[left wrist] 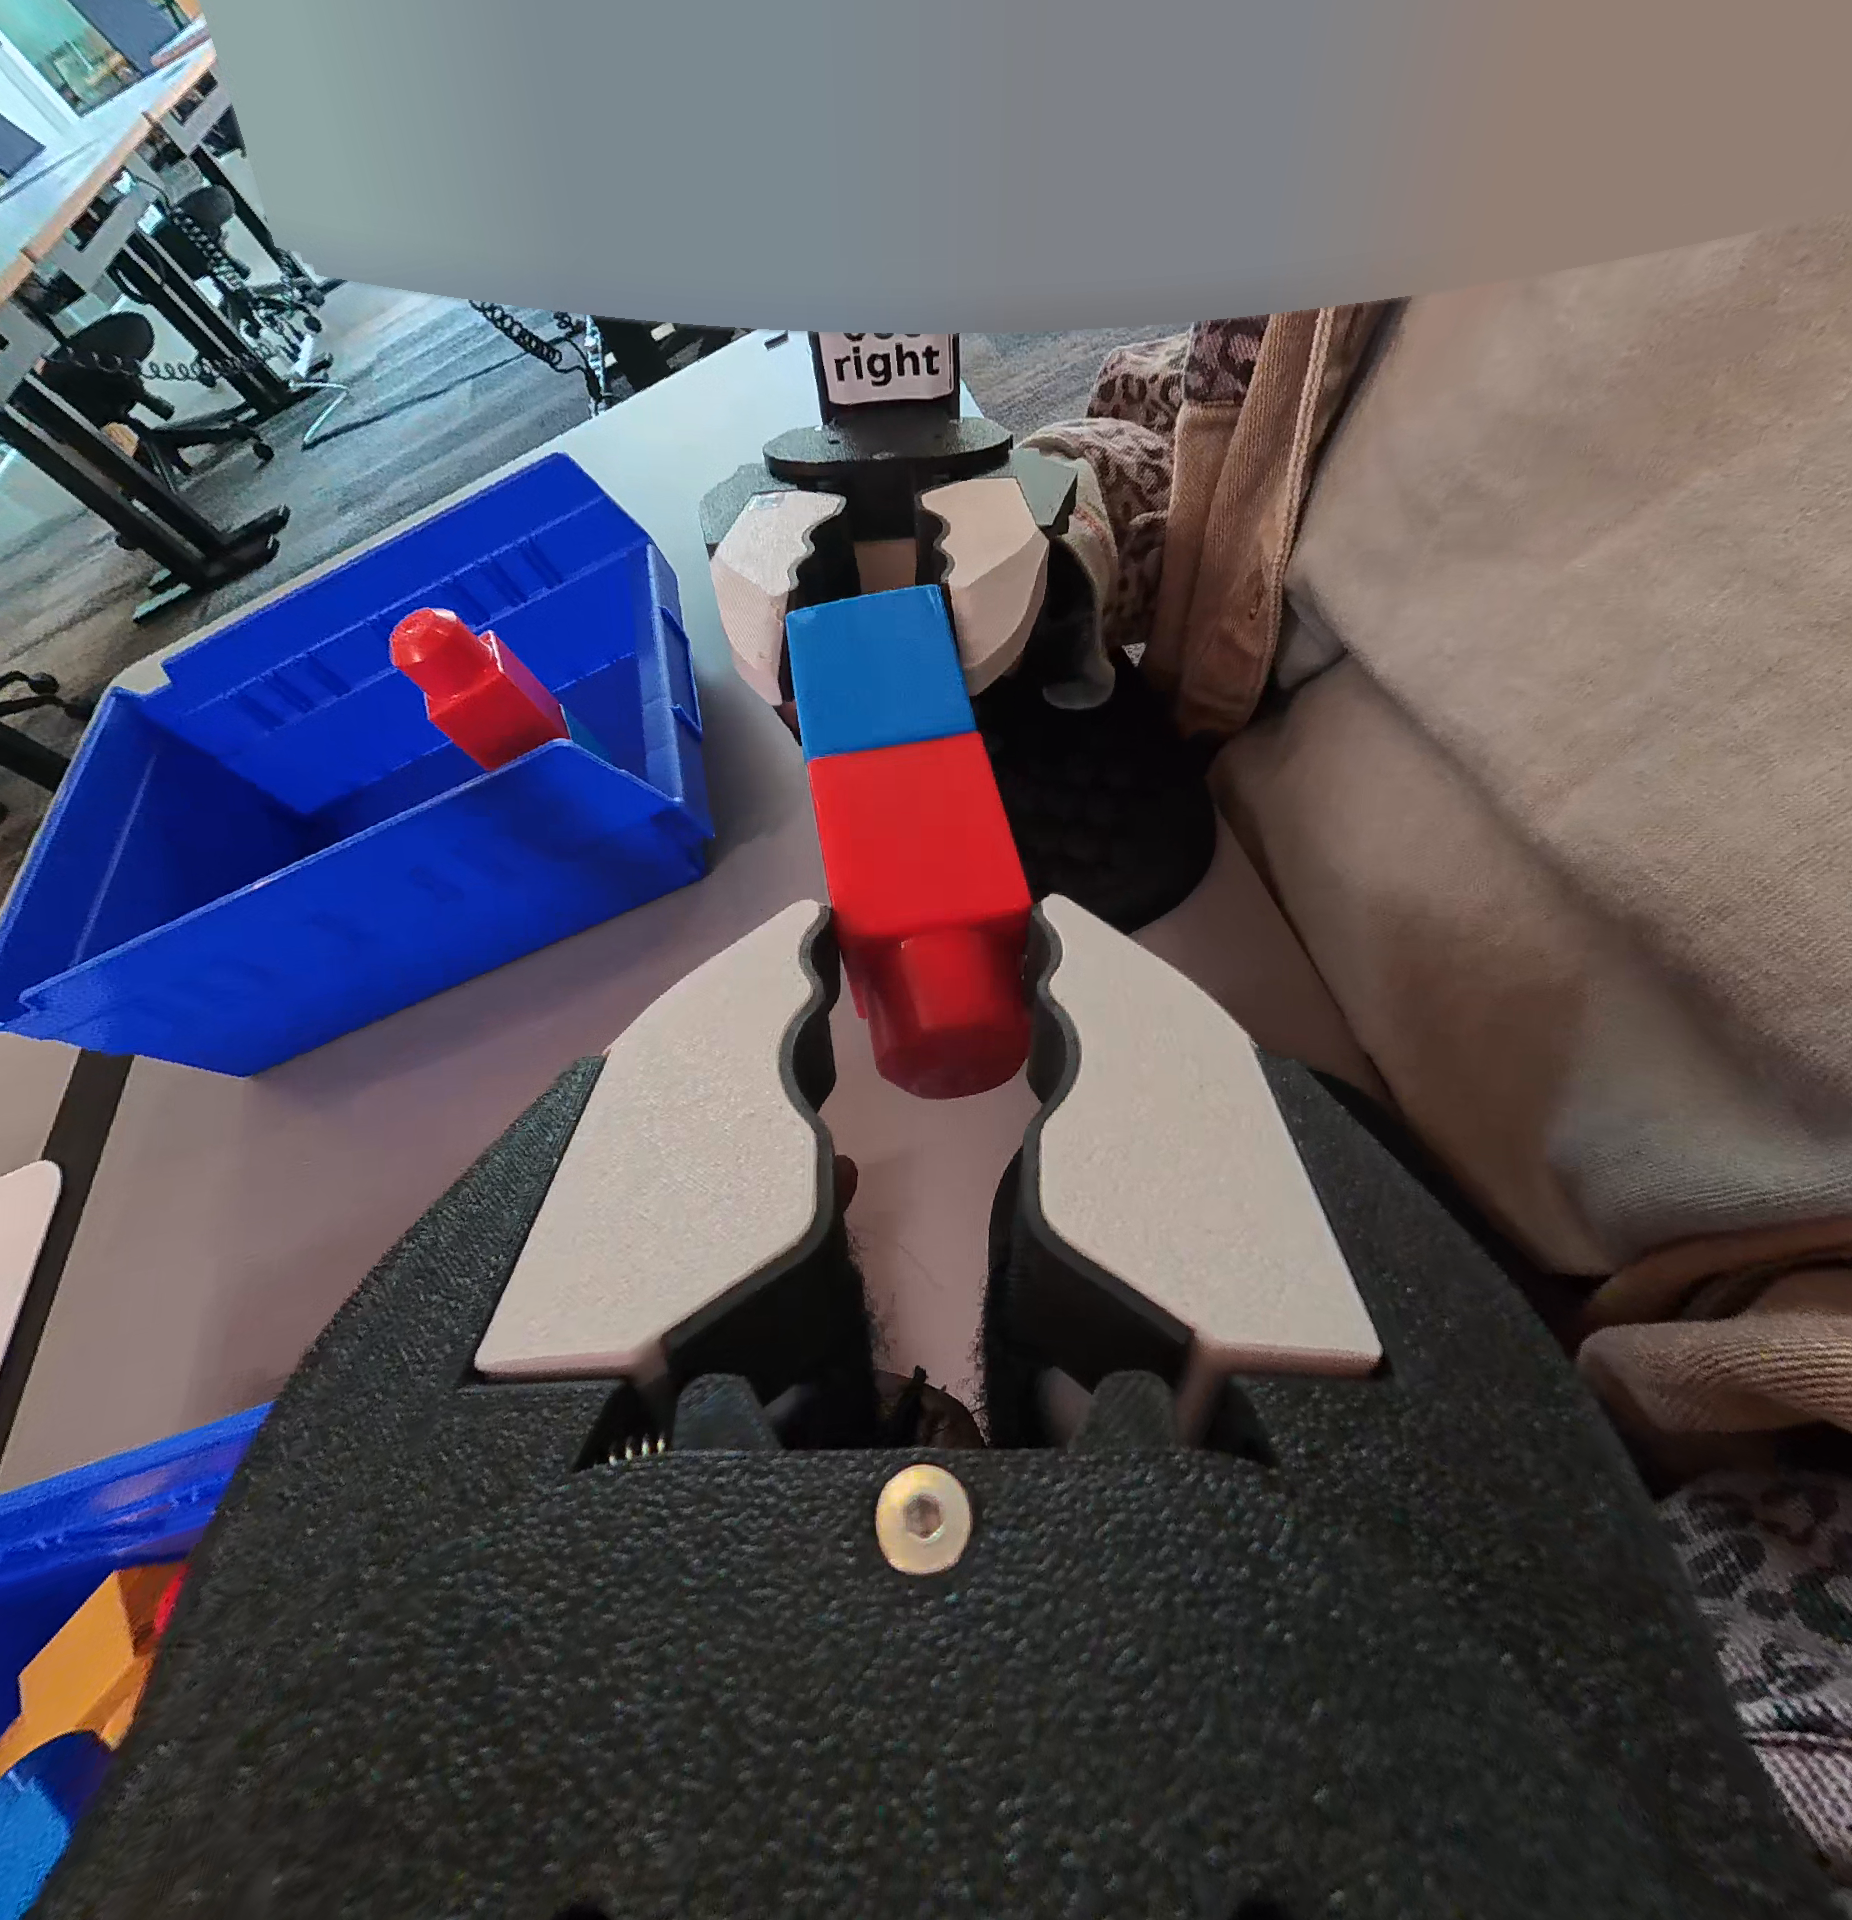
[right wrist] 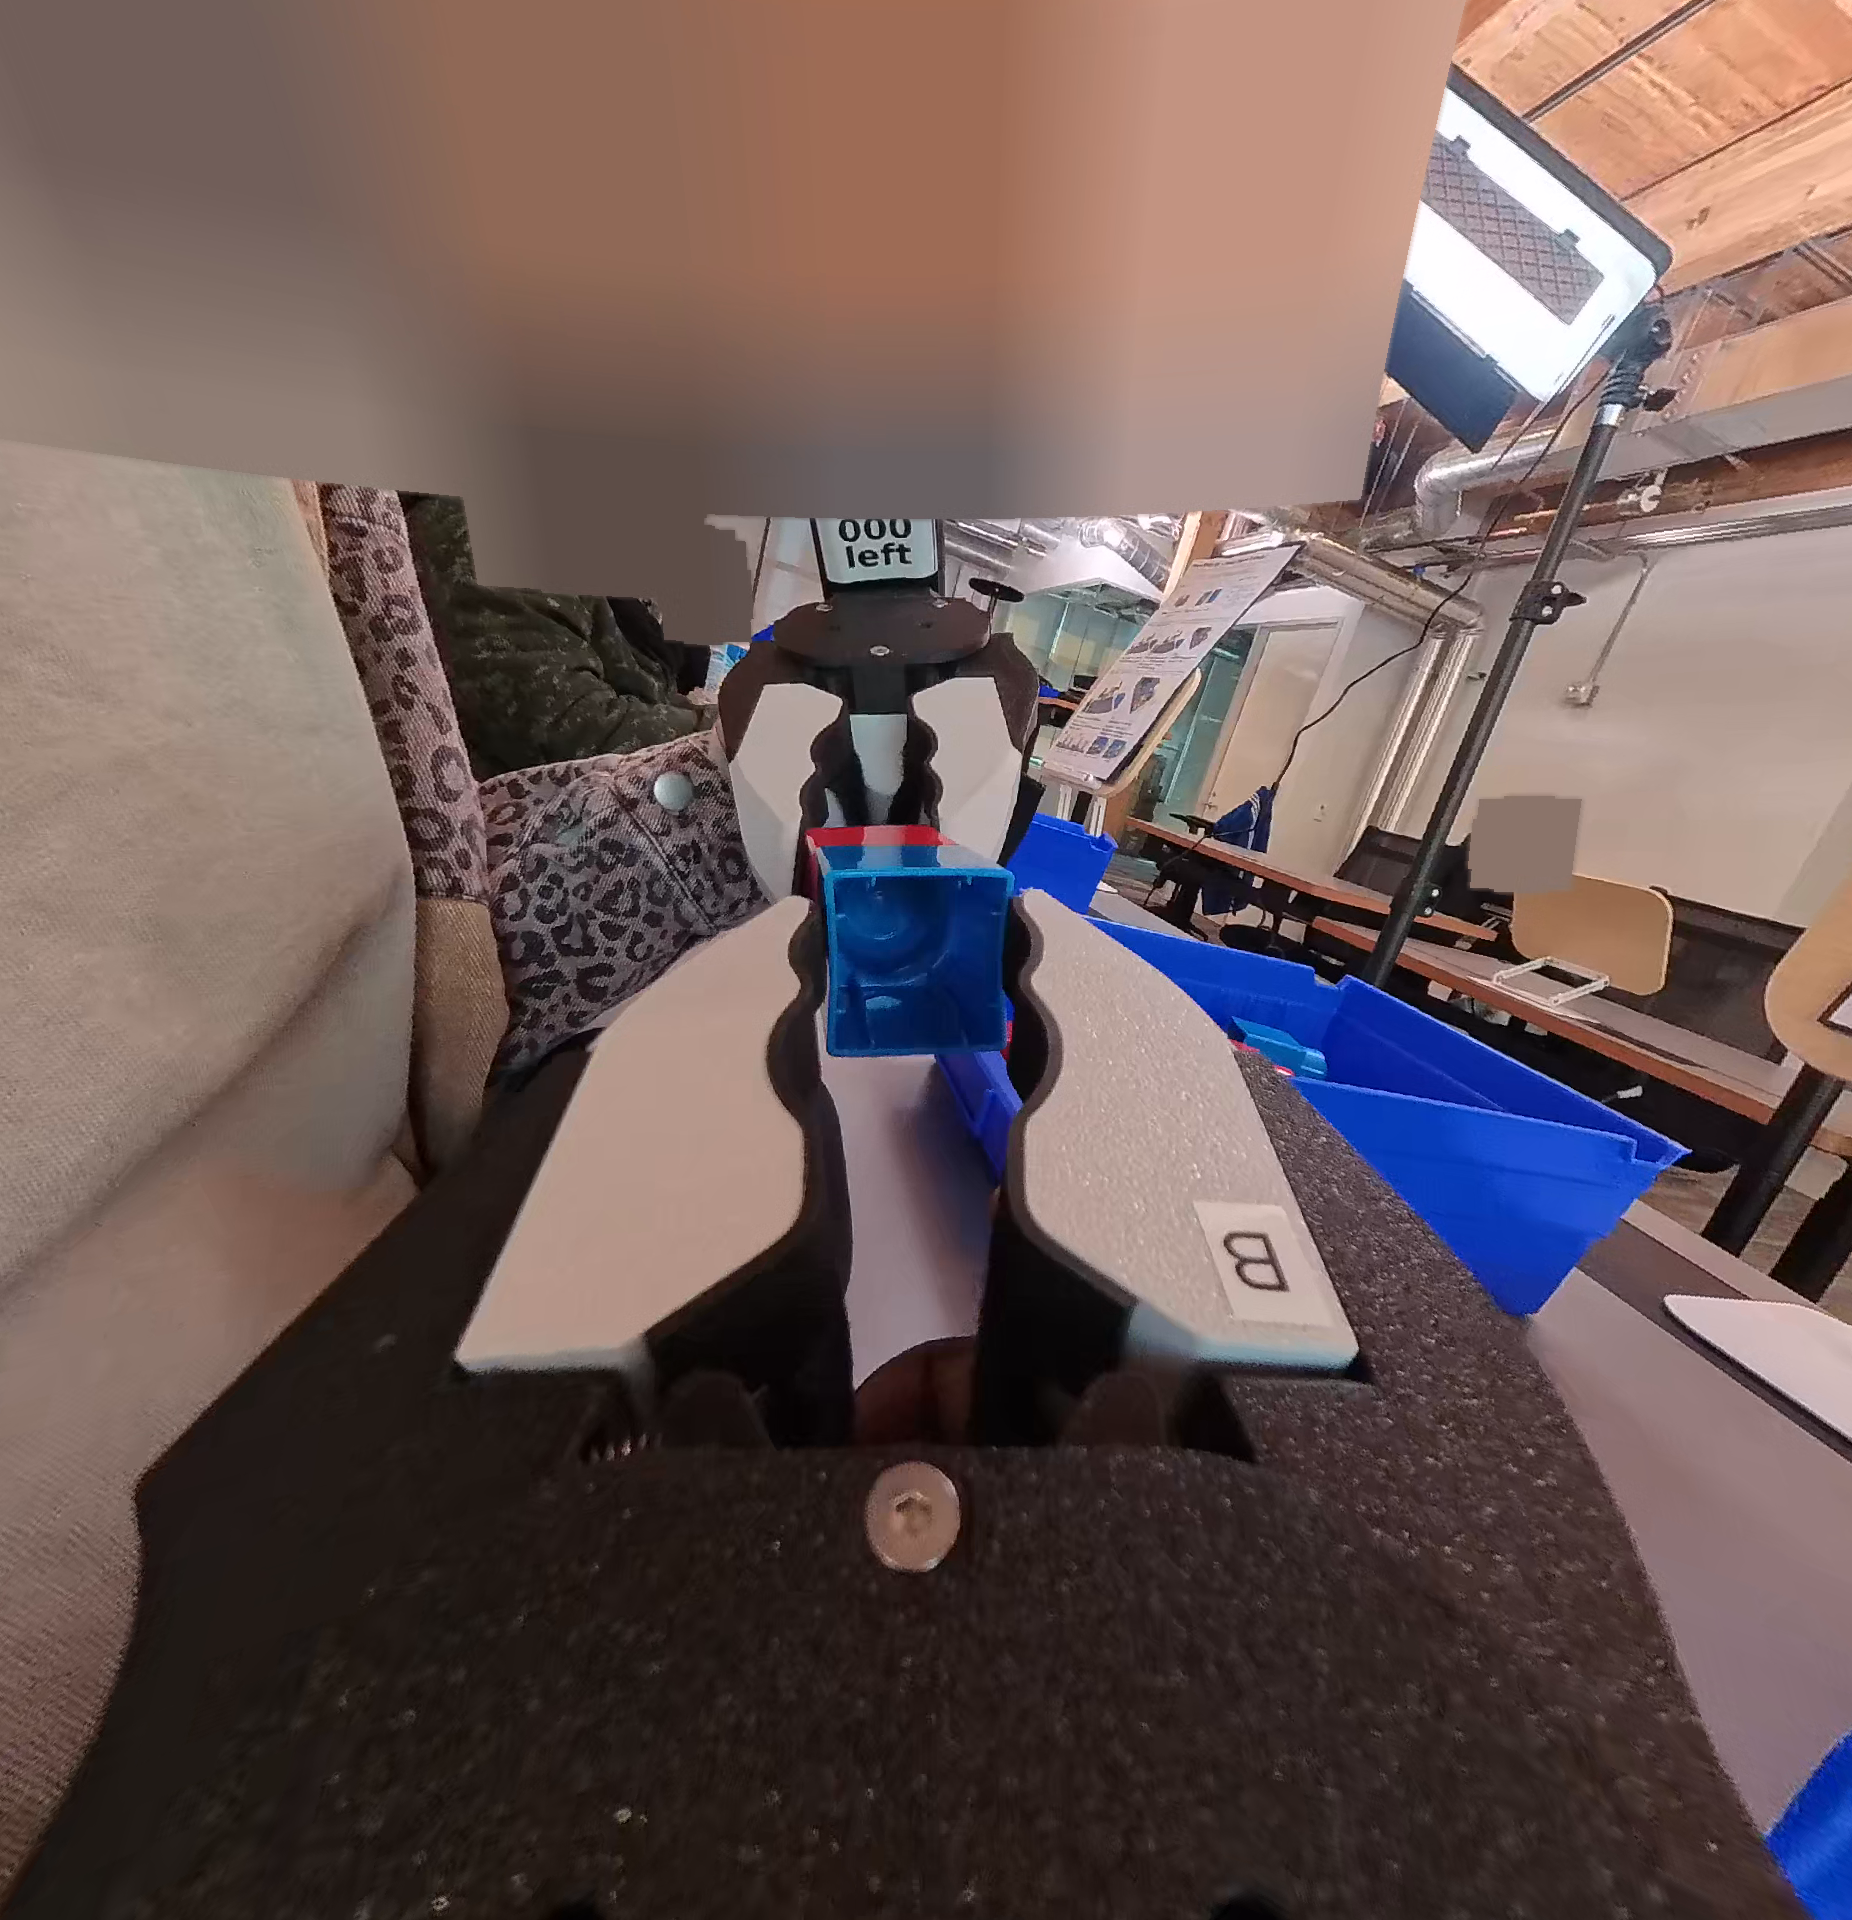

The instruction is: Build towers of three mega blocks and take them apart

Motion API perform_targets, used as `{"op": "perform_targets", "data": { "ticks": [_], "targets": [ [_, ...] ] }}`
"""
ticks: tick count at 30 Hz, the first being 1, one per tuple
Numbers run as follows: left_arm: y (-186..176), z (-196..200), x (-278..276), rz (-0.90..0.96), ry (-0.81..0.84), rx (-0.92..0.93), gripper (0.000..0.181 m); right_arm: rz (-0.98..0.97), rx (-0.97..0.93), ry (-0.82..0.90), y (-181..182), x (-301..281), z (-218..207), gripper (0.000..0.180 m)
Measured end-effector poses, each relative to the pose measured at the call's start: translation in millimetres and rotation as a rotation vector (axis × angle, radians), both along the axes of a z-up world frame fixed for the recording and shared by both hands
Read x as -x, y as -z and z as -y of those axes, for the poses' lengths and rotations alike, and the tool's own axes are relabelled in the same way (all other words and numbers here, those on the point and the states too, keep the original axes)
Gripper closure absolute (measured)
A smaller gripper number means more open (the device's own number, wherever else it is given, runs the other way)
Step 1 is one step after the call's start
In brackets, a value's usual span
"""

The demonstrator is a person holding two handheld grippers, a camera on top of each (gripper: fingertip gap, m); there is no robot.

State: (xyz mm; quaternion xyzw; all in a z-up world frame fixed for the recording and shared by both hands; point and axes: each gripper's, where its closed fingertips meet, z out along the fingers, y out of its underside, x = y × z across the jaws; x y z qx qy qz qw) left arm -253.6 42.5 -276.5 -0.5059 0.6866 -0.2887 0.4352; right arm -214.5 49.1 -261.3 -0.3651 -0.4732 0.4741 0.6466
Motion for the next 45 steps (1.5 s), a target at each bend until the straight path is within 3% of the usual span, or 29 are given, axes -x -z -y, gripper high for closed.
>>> {"op": "perform_targets", "data": {
  "ticks": [9, 13, 18, 22, 25, 30, 38, 45],
  "targets": [
    [-2, -1, -3, 0.028, -0.005, 0.014, 0.146, 0.000, 0.029, -0.011, -1, -1, -2, 0.147],
    [-38, -15, -16, 0.351, -0.088, 0.010, 0.145, -0.126, 0.088, 0.011, -22, -16, -14, 0.147],
    [-52, -37, -21, 0.703, -0.245, 0.128, 0.125, -0.307, 0.207, 0.009, -41, -44, -28, 0.147],
    [-46, -30, -50, 0.752, -0.252, 0.116, 0.123, -0.258, 0.197, 0.005, -35, -35, -25, 0.147],
    [-52, -29, -57, 0.797, -0.255, 0.054, 0.136, -0.264, 0.204, -0.024, -36, -36, -22, 0.147],
    [-40, -28, -44, 0.654, -0.236, 0.087, 0.143, -0.155, 0.259, -0.031, -21, -25, -26, 0.146],
    [13, -25, -28, 0.210, -0.300, 0.048, 0.144, 0.213, 0.048, 0.078, 32, 14, -16, 0.127],
    [20, -18, -31, 0.175, -0.270, 0.085, 0.144, 0.254, -0.001, 0.081, 38, 17, -12, 0.134]
  ]
}}
